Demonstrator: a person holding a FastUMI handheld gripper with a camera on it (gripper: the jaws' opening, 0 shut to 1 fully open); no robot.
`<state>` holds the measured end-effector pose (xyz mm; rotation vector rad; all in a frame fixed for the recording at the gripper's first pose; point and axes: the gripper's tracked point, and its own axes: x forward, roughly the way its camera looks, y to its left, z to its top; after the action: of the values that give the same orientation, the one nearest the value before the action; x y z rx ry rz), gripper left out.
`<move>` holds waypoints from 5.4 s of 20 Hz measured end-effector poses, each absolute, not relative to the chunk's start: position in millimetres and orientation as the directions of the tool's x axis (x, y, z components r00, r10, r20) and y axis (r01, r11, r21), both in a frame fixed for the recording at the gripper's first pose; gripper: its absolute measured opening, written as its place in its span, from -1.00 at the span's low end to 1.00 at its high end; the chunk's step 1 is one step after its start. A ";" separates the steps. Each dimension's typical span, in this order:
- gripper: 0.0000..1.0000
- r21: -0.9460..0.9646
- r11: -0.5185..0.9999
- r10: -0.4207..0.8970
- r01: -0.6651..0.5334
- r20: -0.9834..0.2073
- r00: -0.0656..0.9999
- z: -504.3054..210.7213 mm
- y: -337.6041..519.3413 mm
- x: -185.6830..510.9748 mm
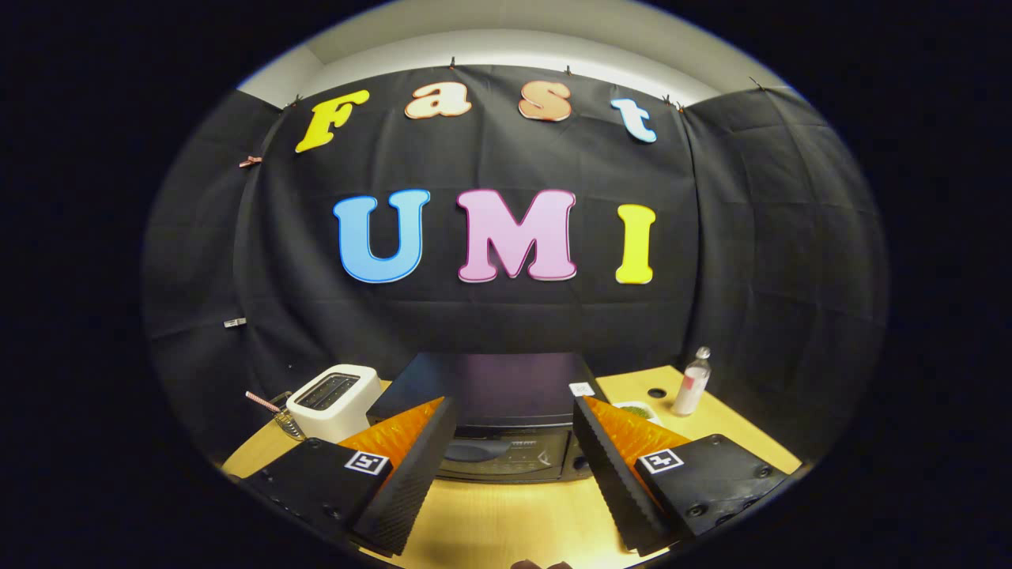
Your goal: Open the toaster oven, put the food inside, and close the toaster oven door.
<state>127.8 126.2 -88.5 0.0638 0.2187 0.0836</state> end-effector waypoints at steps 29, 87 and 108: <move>0.94 0.023 0.996 0.087 -0.086 -0.435 0.896 -229.4 165.3 116.4; -0.50 0.203 0.979 0.174 0.021 -0.882 0.438 -384.8 -191.3 18.6; -0.88 0.544 0.749 0.395 0.378 -0.825 0.404 -367.8 -172.7 12.9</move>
<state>12.9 -172.7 -367.8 0.7715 1.1884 0.0123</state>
